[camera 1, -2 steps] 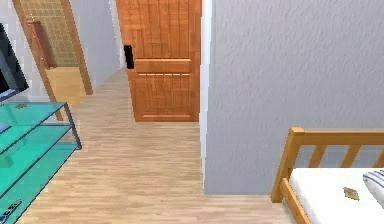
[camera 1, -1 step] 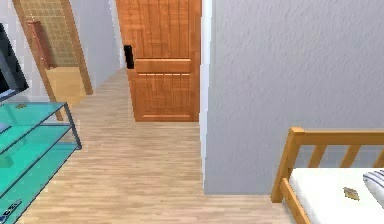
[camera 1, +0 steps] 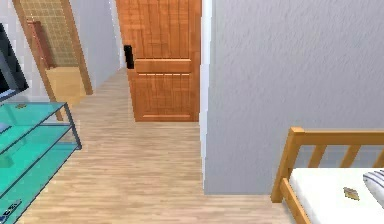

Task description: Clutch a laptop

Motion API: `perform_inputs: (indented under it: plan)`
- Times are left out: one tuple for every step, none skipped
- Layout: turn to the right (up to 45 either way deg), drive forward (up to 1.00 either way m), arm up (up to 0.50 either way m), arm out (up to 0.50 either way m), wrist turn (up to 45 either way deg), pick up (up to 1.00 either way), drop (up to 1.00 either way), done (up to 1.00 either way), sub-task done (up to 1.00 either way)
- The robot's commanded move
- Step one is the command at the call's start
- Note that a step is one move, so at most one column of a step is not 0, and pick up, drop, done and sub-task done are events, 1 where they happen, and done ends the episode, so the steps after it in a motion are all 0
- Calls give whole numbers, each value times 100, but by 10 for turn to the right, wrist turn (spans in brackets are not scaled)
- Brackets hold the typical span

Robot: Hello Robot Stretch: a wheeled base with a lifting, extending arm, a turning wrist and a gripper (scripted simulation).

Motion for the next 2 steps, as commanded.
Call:
perform_inputs:
  plan:
    - [0, 0, 0, 0, 0, 100, 0, 0, 0]
    - [0, 0, 10, 0, 0, 0, 0, 0, 0]
